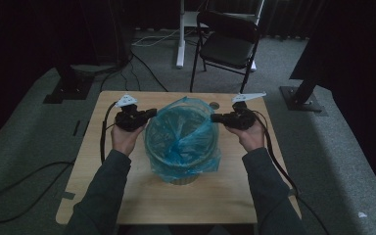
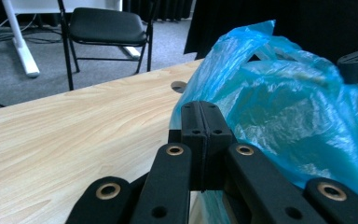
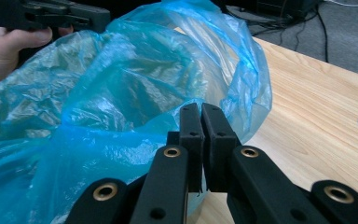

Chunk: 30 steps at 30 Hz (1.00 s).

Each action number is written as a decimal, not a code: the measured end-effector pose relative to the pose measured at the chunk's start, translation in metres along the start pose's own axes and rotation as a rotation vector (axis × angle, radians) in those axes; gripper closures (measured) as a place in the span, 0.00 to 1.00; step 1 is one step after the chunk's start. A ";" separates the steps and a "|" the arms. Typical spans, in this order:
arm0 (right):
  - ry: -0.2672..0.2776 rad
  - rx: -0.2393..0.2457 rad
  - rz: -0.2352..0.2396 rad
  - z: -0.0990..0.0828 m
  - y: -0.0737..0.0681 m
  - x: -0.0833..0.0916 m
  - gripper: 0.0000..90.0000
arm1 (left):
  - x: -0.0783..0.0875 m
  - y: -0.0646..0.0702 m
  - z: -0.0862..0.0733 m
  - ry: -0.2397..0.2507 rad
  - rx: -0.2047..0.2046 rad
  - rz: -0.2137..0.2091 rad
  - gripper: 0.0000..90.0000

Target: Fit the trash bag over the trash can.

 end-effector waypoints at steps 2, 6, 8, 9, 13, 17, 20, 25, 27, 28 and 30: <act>-0.007 0.000 -0.016 -0.001 0.002 -0.001 0.98 | -0.002 -0.003 -0.002 -0.008 0.007 0.008 1.00; -0.029 -0.007 -0.041 -0.004 0.006 -0.004 0.98 | -0.006 -0.009 -0.007 -0.029 0.020 0.022 1.00; -0.036 -0.017 -0.050 -0.006 0.008 -0.005 0.99 | -0.007 -0.011 -0.012 -0.041 0.026 0.027 1.00; -0.043 -0.018 -0.055 -0.007 0.009 -0.005 0.99 | -0.008 -0.012 -0.014 -0.042 0.033 0.024 1.00; -0.073 -0.033 -0.075 -0.014 0.012 -0.006 0.99 | -0.009 -0.014 -0.023 -0.048 0.065 0.010 1.00; -0.116 -0.056 -0.090 -0.021 0.015 -0.007 0.99 | -0.011 -0.012 -0.028 -0.066 0.063 0.001 1.00; -0.155 -0.062 -0.097 -0.028 0.015 -0.009 0.99 | -0.012 -0.013 -0.032 -0.075 0.073 0.000 1.00; -0.185 -0.051 -0.092 -0.036 0.014 -0.012 0.99 | -0.012 -0.013 -0.040 -0.091 0.082 -0.006 1.00; -0.187 -0.052 -0.089 -0.038 0.013 -0.011 0.99 | -0.012 -0.013 -0.044 -0.099 0.082 -0.003 1.00; -0.185 -0.052 -0.085 -0.038 0.012 -0.011 0.99 | -0.011 -0.013 -0.046 -0.107 0.085 -0.003 1.00; -0.182 -0.049 -0.084 -0.040 0.011 -0.009 0.98 | -0.011 -0.014 -0.051 -0.114 0.101 -0.011 1.00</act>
Point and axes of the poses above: each handheld gripper's, and its own axes: x roughly backward along the jaws, z roughly out of its top, y roughly to its right, the point moved 4 cm from there along -x, roughly forward along the jaws, and after that the axes turned 12 degrees about y, right-handed, at the moved point
